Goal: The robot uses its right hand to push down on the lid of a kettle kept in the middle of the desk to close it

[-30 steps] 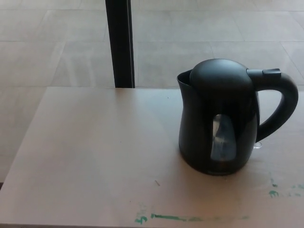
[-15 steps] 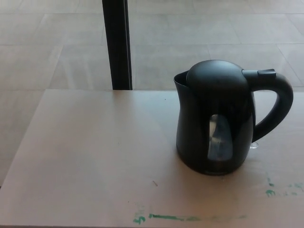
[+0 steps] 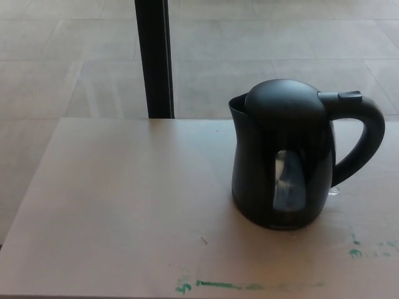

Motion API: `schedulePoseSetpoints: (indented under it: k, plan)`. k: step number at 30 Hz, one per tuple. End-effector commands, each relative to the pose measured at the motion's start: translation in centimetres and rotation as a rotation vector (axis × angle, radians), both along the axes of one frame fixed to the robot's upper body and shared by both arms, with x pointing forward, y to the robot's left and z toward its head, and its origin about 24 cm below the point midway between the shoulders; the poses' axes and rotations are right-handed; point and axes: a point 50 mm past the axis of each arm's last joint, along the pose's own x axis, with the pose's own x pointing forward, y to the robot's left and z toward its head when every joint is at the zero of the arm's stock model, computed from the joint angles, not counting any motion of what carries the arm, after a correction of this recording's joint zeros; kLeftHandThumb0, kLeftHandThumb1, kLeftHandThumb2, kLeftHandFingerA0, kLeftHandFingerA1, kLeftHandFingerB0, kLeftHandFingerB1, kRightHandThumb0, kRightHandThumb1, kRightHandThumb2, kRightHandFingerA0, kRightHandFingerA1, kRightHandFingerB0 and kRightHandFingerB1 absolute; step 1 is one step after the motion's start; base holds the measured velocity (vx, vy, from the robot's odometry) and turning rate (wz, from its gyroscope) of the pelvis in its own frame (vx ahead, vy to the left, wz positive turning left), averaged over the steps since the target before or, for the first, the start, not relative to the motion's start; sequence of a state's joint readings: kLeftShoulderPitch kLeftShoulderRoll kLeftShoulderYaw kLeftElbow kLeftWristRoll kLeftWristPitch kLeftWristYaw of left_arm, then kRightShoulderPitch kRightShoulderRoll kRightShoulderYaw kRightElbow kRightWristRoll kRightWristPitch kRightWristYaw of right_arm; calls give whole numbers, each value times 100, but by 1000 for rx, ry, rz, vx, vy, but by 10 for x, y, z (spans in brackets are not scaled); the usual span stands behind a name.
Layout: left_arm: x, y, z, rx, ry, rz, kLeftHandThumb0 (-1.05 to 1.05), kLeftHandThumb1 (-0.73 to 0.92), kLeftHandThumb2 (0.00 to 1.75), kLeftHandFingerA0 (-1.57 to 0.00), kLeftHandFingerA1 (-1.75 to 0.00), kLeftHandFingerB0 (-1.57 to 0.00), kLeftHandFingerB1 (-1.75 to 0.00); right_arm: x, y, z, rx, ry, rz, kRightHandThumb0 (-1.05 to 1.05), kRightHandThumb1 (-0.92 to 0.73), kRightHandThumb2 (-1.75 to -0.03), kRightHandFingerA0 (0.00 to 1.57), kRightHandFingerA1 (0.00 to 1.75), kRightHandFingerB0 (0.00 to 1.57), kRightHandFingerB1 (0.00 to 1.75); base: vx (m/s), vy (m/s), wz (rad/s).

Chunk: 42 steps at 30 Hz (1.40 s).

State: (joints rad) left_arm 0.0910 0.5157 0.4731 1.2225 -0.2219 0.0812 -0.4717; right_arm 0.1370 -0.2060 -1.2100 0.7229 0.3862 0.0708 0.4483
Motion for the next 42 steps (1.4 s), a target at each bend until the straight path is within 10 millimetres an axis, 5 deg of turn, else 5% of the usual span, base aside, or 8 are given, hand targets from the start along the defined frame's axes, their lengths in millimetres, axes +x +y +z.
schedulePoseSetpoints:
  k: [1, 9, 12, 30, 31, 32, 33, 42]
  plan:
    - [0, 7, 6, 22, -10, 13, -72, 52, 90, -57, -66, -31, -49, -3, 2, -9, 76, -55, -126, -87, -76, -62, 40, 57, 23, 54, 0, 0, 0]
    - [3, 9, 9, 26, -20, 10, -66, 64, 59, -55, -57, -33, -35, -1, 6, -13, 74, 8, -82, -87, -76, -63, 41, 56, 22, 48, 0, 0, 0]
    - [4, 9, 9, 20, -25, 7, -68, 52, 89, -54, -67, -25, -47, 0, 7, -13, 57, 29, -27, -89, -73, -62, 41, 55, 21, 51, 0, 0, 0]
    - [4, 7, 7, 21, -18, -7, -65, 65, 60, -55, -60, -32, -35, 0, 12, -13, -94, 224, 198, -84, -77, -63, 42, 57, 19, 45, 0, 0, 0]
    - [4, 7, 7, 22, -14, 3, -71, 54, 89, -53, -66, -28, -47, 1, 12, -14, -62, 182, 161, -82, -73, -62, 45, 61, 19, 45, 0, 0, 0]
    - [4, 7, 7, 13, -30, 28, -64, 64, 59, -59, -63, -34, -36, 1, 12, -14, -67, 190, 170, -83, -58, -99, 43, 66, 15, 52, 0, 0, 0]
    - [3, 8, 7, 20, -23, 15, -72, 55, 90, -52, -65, -27, -47, 0, 13, -13, -86, 201, 185, -86, -63, -101, 45, 66, 18, 52, 0, 0, 0]
    - [1, 8, 6, 27, -7, 19, -65, 64, 60, -56, -56, -32, -35, 0, 12, -14, -95, 207, 225, -79, -76, -63, 43, 57, 18, 43, 0, 0, 0]
